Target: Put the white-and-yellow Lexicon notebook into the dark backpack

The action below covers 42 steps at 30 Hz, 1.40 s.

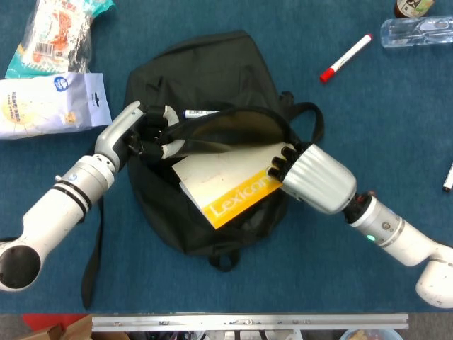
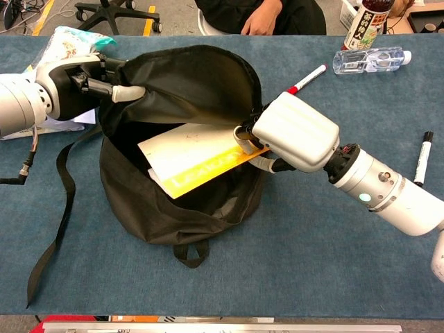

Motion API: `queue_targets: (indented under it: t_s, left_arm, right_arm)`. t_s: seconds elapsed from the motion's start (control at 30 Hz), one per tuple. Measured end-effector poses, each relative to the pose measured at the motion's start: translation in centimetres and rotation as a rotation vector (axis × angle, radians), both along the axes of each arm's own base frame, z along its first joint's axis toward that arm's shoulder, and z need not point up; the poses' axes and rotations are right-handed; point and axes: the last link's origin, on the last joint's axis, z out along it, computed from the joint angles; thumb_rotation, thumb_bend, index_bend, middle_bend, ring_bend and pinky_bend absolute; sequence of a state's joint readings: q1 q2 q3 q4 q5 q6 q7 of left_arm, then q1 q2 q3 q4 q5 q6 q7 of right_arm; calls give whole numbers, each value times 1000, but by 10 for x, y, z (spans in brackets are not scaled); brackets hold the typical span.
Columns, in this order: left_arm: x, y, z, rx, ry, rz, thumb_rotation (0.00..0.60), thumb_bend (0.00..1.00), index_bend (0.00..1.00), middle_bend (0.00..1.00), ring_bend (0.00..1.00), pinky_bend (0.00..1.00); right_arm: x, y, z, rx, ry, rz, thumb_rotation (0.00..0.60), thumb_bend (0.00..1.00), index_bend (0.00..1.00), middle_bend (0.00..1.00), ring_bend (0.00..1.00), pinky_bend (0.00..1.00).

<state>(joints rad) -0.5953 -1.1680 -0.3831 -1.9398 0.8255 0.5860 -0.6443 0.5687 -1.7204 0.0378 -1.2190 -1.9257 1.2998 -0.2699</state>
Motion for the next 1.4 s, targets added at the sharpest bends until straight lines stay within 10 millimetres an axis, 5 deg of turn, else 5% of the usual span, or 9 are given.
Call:
queue_targets:
  t_s: [0.27,0.77,1.4]
  left_arm:
    - [-2,1,-1,-10,0,7,600,393,675,731,668,599]
    - [-1,-1,4,-9,-2,5,600,394,674,731,666,599]
    - [2,-8,7,-19,1,-12,600,393,669,729,665,599]
  right_arm:
    - [-2,-5,-1,-96,28,-61,600,484,800,724,632,773]
    - [10,16,-39,-12,87,-38,600,484,803,728,636,780]
    - [19,21,-52,8,125,-42,600,484,805,731,643,787]
